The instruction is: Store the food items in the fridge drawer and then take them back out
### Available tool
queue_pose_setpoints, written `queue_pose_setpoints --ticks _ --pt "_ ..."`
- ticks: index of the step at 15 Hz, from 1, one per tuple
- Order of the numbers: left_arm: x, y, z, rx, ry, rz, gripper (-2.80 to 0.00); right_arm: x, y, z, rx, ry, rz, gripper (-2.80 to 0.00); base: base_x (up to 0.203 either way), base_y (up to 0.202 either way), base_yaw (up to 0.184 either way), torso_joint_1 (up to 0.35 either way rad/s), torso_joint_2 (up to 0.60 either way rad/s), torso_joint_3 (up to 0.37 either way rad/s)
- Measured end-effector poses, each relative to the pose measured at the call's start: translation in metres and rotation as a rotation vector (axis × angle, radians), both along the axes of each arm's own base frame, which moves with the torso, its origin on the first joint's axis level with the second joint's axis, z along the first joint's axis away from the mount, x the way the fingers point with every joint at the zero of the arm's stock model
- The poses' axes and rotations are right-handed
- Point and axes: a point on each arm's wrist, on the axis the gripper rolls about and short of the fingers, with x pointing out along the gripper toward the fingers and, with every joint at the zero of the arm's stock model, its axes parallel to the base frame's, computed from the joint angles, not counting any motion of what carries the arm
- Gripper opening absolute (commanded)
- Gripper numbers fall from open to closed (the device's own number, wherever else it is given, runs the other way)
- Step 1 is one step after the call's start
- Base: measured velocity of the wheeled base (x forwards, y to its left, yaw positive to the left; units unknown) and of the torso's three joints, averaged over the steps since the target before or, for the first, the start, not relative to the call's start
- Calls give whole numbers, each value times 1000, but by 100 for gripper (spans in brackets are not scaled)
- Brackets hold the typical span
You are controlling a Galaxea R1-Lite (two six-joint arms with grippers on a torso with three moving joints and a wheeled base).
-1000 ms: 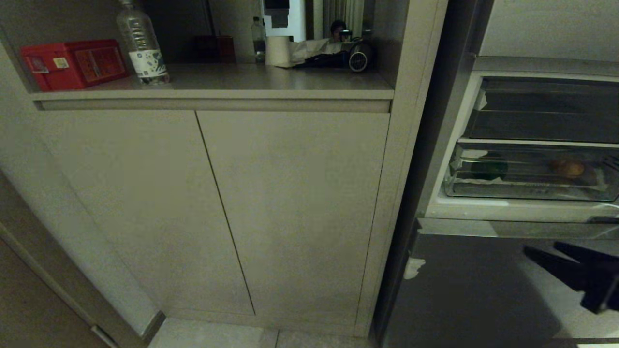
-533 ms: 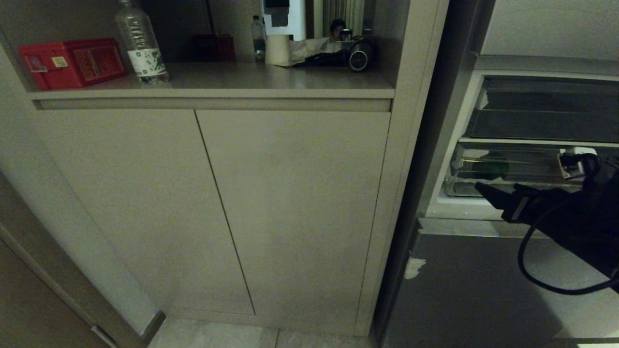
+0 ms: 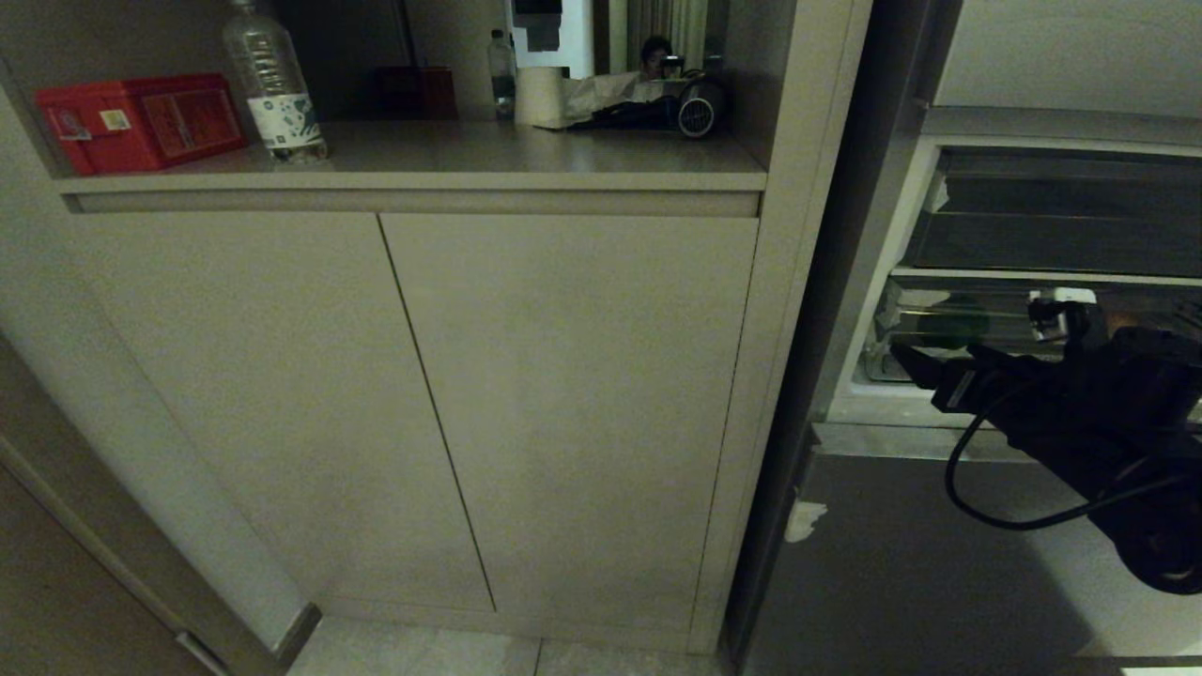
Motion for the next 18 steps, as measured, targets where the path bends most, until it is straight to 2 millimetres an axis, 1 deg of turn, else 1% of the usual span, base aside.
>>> queue_pose_setpoints --ticks 6,11,15,18 --pt "0 0 0 0 0 0 -280 21 -1 -9 -14 -12 -5 0 0 0 0 0 0 0" --pt "0 0 0 0 0 0 -280 32 -5 -8 -18 -35 -21 0 0 0 0 0 0 0" --pt "0 0 0 0 0 0 -280 40 -14 -7 -33 -50 -47 0 0 0 0 0 0 0" --pt "0 0 0 0 0 0 -280 46 -17 -7 -32 -61 -78 0 0 0 0 0 0 0"
